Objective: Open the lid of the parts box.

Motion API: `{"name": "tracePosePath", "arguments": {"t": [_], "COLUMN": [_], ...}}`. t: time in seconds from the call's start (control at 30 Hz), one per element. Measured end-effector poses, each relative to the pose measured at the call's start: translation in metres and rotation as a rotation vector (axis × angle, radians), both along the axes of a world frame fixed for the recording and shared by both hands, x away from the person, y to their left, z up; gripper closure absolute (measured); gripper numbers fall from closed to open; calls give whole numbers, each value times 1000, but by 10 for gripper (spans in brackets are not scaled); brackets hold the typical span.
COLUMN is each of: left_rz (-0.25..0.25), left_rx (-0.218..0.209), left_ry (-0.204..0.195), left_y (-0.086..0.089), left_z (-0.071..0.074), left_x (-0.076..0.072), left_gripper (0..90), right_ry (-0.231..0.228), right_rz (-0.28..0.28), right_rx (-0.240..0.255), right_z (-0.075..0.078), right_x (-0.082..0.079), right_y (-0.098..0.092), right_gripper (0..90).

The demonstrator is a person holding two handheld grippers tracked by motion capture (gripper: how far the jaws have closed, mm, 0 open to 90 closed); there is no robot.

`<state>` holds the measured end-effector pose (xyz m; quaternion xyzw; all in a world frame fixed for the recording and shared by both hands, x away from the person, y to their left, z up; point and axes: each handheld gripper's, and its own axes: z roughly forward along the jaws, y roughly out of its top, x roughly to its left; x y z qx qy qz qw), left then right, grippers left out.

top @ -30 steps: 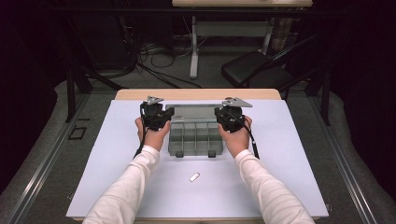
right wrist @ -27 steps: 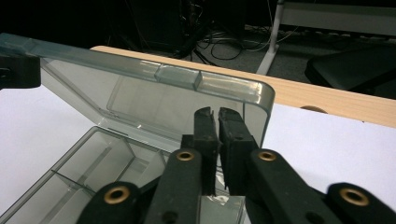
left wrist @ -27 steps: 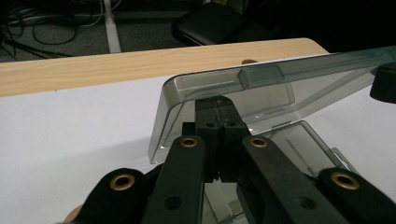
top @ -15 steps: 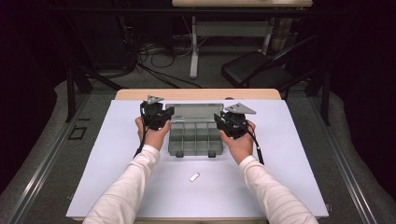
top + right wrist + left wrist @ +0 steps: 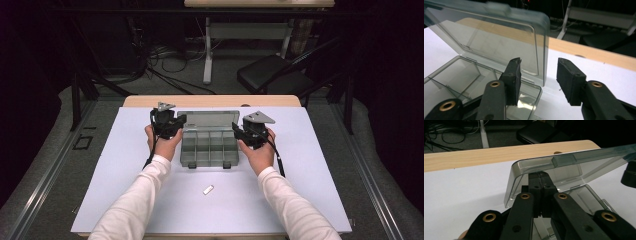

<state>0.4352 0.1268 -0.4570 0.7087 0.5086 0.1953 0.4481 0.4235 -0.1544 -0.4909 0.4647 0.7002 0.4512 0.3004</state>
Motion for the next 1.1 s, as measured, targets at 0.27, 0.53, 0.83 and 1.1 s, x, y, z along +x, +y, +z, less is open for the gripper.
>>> {"name": "tracePosePath", "arguments": {"t": [0.27,0.53,0.83,1.1], "left_rz": [0,-2,2,-3], "left_rx": [-2,-2,-3,1], "left_ry": [2,4,4,8], "left_y": [1,1,1,2], "left_z": [0,0,-1,-1], "left_x": [1,1,2,3], "left_gripper": [897,896,896,892], "right_ry": [9,25,53,56], "right_rz": [-26,-46,-68,-79], "right_rx": [-14,-16,6,21], "right_z": [-14,-29,-41,-43], "right_x": [13,23,31,31], "right_y": [0,3,4,7], "right_gripper": [598,647,717,787]}}
